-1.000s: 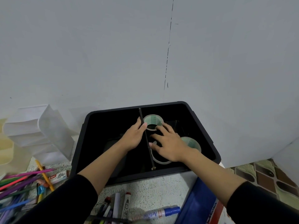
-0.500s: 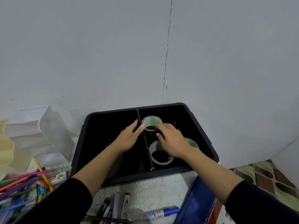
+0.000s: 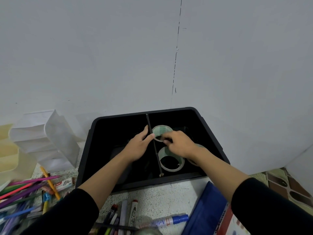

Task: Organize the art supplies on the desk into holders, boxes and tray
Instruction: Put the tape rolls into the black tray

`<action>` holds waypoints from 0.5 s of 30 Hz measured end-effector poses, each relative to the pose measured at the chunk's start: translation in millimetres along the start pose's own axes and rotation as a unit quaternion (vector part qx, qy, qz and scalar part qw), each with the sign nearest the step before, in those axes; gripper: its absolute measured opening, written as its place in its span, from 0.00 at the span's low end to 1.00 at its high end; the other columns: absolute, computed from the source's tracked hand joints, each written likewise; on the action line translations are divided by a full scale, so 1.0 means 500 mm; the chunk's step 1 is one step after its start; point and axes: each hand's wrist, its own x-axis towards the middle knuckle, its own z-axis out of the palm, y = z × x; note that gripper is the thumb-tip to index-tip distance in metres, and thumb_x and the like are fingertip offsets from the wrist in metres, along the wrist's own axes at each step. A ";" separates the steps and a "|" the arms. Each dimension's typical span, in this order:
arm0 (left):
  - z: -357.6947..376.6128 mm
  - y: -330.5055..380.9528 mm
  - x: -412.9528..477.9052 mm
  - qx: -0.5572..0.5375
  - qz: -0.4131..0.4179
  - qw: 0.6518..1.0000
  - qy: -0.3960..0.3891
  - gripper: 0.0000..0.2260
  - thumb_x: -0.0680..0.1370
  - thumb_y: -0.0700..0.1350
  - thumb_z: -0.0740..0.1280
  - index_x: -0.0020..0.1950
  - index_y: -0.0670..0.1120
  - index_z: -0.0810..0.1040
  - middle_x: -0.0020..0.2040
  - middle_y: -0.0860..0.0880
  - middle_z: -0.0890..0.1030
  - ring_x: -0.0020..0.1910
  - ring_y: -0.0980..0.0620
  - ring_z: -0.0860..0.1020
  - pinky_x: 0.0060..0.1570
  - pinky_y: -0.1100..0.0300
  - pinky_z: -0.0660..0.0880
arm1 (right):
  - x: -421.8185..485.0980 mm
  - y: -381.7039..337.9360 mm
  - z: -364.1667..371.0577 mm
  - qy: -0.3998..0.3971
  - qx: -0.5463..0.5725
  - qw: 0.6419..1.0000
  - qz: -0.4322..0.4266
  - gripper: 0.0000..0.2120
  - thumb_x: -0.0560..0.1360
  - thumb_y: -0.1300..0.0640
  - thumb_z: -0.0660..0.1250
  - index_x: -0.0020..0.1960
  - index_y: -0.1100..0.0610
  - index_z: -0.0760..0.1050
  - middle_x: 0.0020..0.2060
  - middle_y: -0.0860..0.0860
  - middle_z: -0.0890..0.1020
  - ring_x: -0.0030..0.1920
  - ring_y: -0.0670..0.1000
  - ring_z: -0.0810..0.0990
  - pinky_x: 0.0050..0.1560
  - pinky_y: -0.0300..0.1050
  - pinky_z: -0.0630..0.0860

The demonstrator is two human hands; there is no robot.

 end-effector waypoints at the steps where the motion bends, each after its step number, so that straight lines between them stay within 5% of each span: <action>1: 0.000 0.002 0.001 0.010 0.000 1.000 -0.001 0.28 0.84 0.55 0.59 0.82 0.49 0.54 0.80 0.54 0.60 0.78 0.56 0.59 0.75 0.61 0.55 | -0.004 -0.001 -0.001 -0.006 -0.005 1.000 0.009 0.08 0.80 0.58 0.63 0.53 0.53 0.81 0.46 0.50 0.83 0.47 0.52 0.80 0.50 0.50 0.78; 8: -0.005 0.001 0.002 0.030 0.004 0.999 -0.015 0.34 0.81 0.62 0.59 0.82 0.49 0.55 0.81 0.51 0.60 0.79 0.54 0.59 0.76 0.60 0.55 | -0.017 -0.014 0.014 0.008 -0.012 1.000 0.019 0.07 0.79 0.55 0.63 0.47 0.53 0.79 0.39 0.49 0.81 0.44 0.53 0.79 0.46 0.50 0.76; 15: -0.003 0.005 -0.005 0.028 0.019 0.999 -0.024 0.29 0.84 0.54 0.59 0.82 0.47 0.53 0.81 0.52 0.58 0.72 0.64 0.56 0.71 0.67 0.53 | -0.013 -0.011 0.019 0.006 -0.011 0.999 0.036 0.07 0.79 0.53 0.62 0.44 0.48 0.76 0.36 0.45 0.79 0.42 0.52 0.78 0.46 0.47 0.72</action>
